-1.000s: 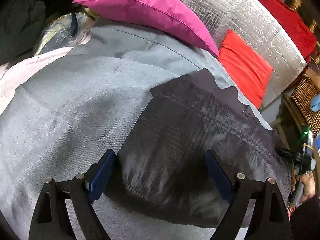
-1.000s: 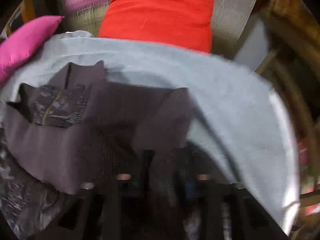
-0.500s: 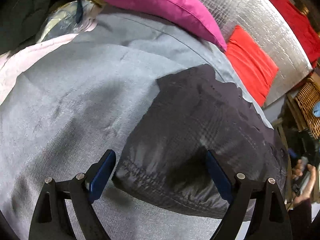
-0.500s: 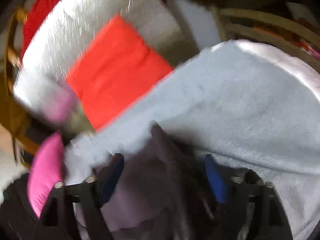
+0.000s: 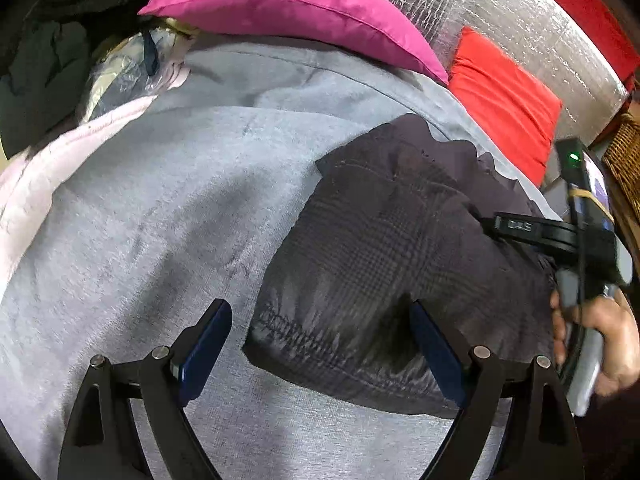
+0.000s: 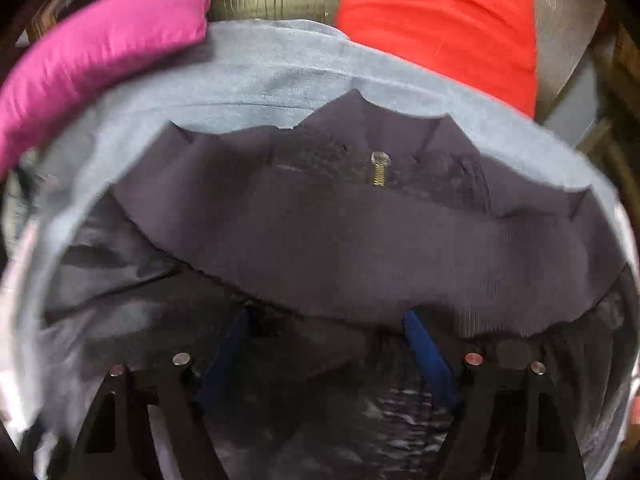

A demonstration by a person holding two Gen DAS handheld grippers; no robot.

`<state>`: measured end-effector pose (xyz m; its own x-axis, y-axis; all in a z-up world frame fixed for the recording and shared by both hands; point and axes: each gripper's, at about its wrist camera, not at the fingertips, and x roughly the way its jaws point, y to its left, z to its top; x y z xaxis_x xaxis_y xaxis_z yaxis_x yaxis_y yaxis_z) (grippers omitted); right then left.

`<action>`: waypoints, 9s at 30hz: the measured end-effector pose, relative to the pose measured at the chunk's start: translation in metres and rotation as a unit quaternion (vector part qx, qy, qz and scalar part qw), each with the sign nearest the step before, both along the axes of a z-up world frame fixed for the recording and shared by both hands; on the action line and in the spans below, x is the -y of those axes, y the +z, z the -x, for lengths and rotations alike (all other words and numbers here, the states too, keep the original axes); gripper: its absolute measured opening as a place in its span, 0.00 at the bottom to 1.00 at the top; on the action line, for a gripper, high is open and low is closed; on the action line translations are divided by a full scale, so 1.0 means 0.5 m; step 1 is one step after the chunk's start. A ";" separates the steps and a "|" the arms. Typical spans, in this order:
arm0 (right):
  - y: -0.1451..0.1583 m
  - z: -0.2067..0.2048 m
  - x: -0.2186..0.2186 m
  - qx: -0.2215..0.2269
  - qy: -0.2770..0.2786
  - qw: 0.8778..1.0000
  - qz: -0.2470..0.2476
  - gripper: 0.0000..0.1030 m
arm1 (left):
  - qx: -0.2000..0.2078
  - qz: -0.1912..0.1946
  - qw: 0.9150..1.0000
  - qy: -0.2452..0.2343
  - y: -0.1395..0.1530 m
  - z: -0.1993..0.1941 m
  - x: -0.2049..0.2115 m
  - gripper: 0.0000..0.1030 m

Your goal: Fold large clothes

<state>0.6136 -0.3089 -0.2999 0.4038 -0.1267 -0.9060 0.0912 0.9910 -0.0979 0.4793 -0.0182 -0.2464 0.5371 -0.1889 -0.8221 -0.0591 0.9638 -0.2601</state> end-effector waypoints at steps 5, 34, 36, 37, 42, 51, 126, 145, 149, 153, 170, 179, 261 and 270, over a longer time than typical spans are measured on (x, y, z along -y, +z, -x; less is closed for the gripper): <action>0.006 -0.049 0.001 0.017 -0.019 0.999 0.019 0.58 | 0.006 -0.009 1.000 -0.008 0.006 -0.005 0.006 0.88; 0.138 0.541 0.531 0.164 -0.189 0.917 -0.311 0.77 | 0.022 -0.047 0.998 0.022 0.024 0.031 -0.027 0.88; 0.115 0.591 0.531 0.175 -0.189 0.907 -0.334 0.77 | 0.032 -0.042 0.999 0.013 0.035 0.053 -0.006 0.88; 0.108 0.607 0.529 0.178 -0.189 0.902 -0.345 0.78 | 0.036 -0.039 0.999 0.006 0.040 0.067 0.005 0.88; 0.090 0.648 0.504 0.214 -0.187 0.879 -0.382 0.78 | 0.087 -0.066 0.994 -0.019 0.072 0.125 0.053 0.88; 0.036 0.553 0.463 0.210 -0.171 0.895 -0.355 0.77 | -0.045 -0.102 0.993 -0.031 -0.080 0.069 0.062 0.87; 0.056 0.863 0.345 0.240 -0.179 0.875 -0.379 0.39 | 0.060 0.179 0.979 0.079 0.020 0.450 -0.128 0.36; -0.015 0.944 0.421 0.145 -0.192 0.857 -0.455 0.63 | -0.009 0.134 0.990 0.036 0.012 0.508 -0.220 0.63; 0.018 0.979 0.483 0.196 -0.233 0.854 -0.421 0.69 | 0.040 0.033 0.998 0.039 0.090 0.507 -0.241 0.69; 0.049 0.964 0.553 0.228 -0.250 0.844 -0.417 0.78 | 0.094 -0.009 0.995 0.017 0.157 0.448 -0.207 0.82; -0.044 0.708 0.482 0.079 -0.146 0.881 -0.443 0.78 | -0.060 0.073 0.995 -0.003 -0.007 0.231 -0.154 0.85; -0.061 0.647 0.400 0.051 -0.113 0.908 -0.401 0.90 | -0.108 0.107 0.988 -0.008 -0.057 0.223 -0.137 0.77; -0.023 0.500 0.448 0.122 -0.199 0.925 -0.300 0.60 | -0.006 -0.036 0.999 0.000 -0.043 0.135 -0.024 0.75; 0.068 0.683 0.470 0.174 -0.191 0.908 -0.330 0.80 | 0.056 -0.111 0.992 -0.015 0.021 0.288 -0.064 0.75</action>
